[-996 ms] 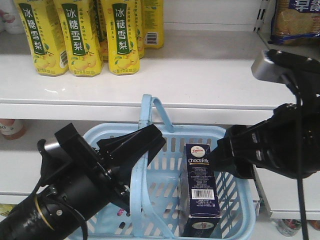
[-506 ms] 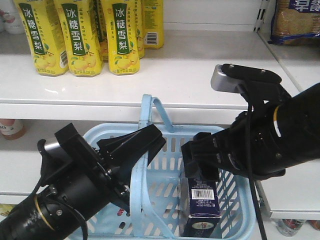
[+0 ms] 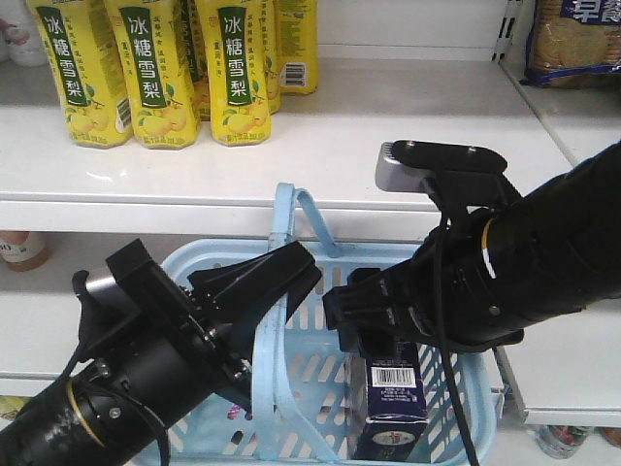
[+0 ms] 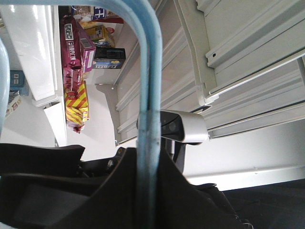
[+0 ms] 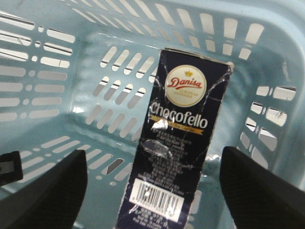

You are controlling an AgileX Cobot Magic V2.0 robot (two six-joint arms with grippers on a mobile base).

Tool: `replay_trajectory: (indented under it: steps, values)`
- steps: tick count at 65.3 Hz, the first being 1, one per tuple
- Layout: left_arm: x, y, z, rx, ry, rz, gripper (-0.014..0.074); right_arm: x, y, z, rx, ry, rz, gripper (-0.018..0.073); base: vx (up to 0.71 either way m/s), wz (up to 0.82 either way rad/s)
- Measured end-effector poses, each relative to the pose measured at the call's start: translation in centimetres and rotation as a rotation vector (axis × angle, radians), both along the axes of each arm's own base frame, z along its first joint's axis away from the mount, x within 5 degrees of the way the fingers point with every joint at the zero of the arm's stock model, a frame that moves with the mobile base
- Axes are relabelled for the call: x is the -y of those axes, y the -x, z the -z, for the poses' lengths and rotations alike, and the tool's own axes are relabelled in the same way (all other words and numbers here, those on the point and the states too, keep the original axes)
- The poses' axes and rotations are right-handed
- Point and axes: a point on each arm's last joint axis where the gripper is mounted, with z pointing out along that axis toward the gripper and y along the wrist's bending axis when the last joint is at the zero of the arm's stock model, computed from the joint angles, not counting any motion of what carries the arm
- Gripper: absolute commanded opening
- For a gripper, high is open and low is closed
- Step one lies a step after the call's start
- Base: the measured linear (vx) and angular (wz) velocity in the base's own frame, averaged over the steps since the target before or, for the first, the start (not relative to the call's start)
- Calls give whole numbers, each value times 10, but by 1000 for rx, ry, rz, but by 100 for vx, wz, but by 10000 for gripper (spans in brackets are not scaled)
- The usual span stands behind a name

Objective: Left arm holds basket, right arm returns cookies
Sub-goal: 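Reach the right gripper down into the basket toward the Chocofello box, then grasp the Chocofello box with the right gripper and lift it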

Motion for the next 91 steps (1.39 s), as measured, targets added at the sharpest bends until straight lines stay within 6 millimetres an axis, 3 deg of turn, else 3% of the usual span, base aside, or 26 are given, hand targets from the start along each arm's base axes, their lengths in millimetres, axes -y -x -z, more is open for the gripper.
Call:
replay_trajectory:
  steps: [41,54,91]
  values:
    - [0,0,0,0,0,0,0,-8,-13,17,9,84,-5,536,0,0]
    - [0,0,0,0,0,0,0,-5,-11,33,-30,125,-5,536,0,0]
    - [0,0,0,0,0,0,0,-16,-25,47,3,110,6,536,0,0]
